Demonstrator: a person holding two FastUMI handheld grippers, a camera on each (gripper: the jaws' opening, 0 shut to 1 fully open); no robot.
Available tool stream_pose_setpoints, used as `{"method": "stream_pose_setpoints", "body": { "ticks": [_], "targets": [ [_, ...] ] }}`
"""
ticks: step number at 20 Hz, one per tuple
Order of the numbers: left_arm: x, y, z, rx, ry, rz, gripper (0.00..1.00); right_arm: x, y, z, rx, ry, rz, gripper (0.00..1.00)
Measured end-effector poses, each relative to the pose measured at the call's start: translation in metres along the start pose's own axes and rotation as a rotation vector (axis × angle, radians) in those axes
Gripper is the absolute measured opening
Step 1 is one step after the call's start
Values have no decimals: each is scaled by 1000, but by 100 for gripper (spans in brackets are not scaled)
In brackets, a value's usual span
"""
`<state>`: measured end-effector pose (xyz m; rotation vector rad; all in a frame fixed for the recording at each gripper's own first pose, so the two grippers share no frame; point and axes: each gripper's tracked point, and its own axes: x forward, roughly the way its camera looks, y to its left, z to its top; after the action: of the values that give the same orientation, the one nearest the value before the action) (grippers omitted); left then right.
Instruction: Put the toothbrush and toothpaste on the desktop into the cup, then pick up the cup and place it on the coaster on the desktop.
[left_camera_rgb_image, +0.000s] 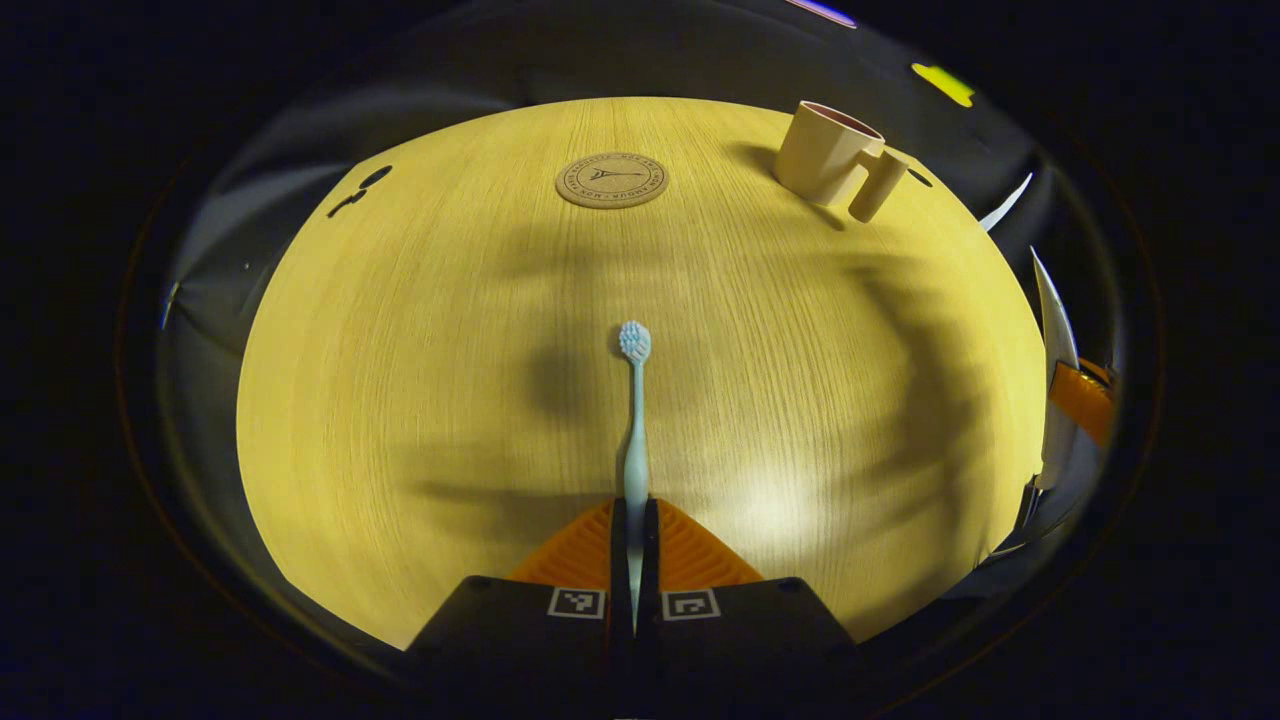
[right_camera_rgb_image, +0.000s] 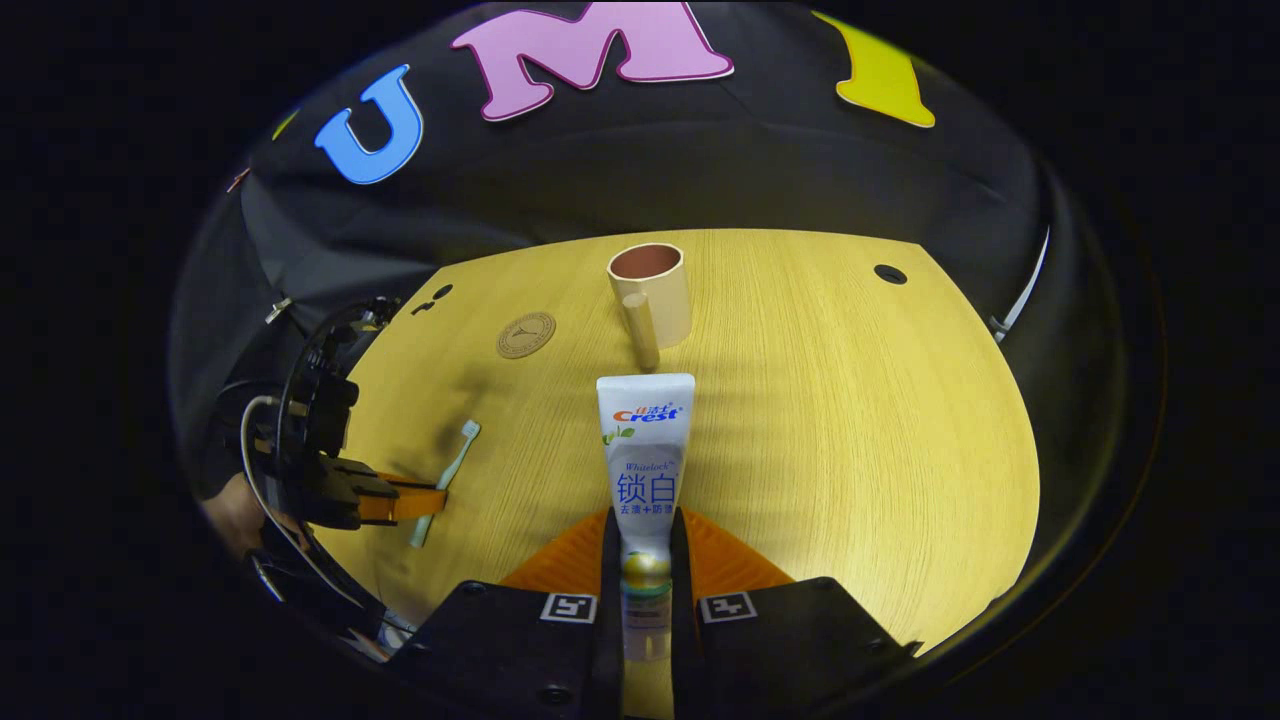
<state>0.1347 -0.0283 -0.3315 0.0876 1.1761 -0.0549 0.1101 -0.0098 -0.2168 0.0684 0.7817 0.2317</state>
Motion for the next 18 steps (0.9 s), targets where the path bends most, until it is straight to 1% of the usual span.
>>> {"method": "stream_pose_setpoints", "body": {
  "ticks": [3,6,8,10,14,18],
  "targets": [
    [-7,-7,4,-25,-65,-12,6,1,0,12,-13,-32,-7,23],
    [-24,-7,13,-46,-147,-9,7,0,-1,29,-23,-76,-15,23],
    [-38,-8,20,-73,-209,-24,7,0,0,47,-15,-118,-13,23],
    [-54,-7,27,-90,-269,-29,7,2,-1,66,-17,-171,-15,22],
    [-82,-15,38,-93,-368,-48,7,9,7,111,-15,-294,-4,22],
    [-107,-26,50,-109,-454,-83,6,15,15,166,-47,-465,-1,22]
  ]
}}
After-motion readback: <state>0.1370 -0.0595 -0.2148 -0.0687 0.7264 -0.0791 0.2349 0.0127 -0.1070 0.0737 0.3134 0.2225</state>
